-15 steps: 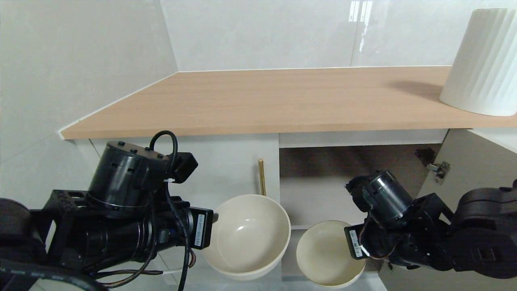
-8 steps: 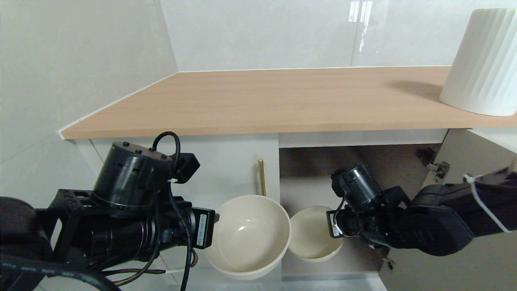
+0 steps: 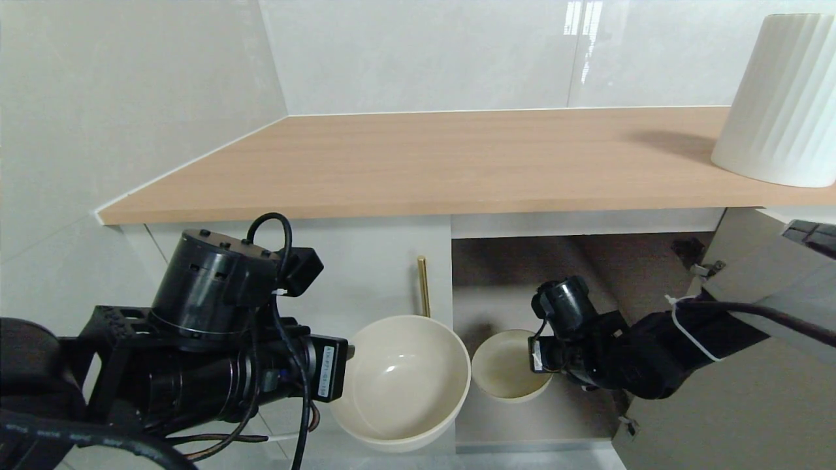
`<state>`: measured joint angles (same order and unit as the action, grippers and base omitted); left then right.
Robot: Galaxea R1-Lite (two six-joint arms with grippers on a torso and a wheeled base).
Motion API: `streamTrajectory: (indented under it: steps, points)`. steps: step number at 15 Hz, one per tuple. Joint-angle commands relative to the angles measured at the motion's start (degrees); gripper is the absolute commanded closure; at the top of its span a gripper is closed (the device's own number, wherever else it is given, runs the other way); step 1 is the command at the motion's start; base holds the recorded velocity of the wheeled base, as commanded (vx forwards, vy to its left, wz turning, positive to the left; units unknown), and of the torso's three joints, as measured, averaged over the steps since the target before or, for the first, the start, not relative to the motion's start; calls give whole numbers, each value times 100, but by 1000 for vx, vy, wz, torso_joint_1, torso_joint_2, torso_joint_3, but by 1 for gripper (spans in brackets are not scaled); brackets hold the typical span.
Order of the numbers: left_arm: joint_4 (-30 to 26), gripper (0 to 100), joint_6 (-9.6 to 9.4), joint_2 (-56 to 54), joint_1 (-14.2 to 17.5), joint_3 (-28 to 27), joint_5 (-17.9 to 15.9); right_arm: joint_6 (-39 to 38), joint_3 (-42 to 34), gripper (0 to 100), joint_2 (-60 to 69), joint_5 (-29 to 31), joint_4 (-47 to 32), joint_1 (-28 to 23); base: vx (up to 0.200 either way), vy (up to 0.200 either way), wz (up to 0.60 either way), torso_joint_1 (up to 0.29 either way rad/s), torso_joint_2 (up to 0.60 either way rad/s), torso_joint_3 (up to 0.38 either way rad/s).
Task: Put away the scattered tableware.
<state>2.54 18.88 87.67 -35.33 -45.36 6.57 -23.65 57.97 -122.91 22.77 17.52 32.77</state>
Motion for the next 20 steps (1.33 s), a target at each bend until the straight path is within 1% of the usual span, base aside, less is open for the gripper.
streamTrajectory:
  steps: [1, 6, 8, 12, 17, 20]
  points:
    - [1, 100, 1, -5, 0, 1, 2, 10, 162, 100, -550, 122, 296, -218, 0, 0, 0, 0, 0, 0]
    - [10, 100, -7, 4, 0, 1, 2, -8, 804, 100, -1034, 166, 375, -552, 0, 0, 0, 0, 0, 0]
    - [10, 100, -7, 4, 0, 1, 2, -8, 1041, 100, -1236, 280, 375, -684, 0, 0, 0, 0, 0, 0]
    - [19, 100, -7, 4, 0, 1, 2, -8, 1287, 100, -1447, 377, 375, -913, 0, 0, 0, 0, 0, 0]
    - [19, 100, -7, 13, 0, 1, 2, -17, 1533, 100, -1684, 632, 384, -983, 0, 0, 0, 0, 0, 0]
    - [19, 100, -7, 4, 0, 1, 2, -26, 1604, 100, -1702, 685, 393, -983, 0, 0, 0, 0, 0, 0]
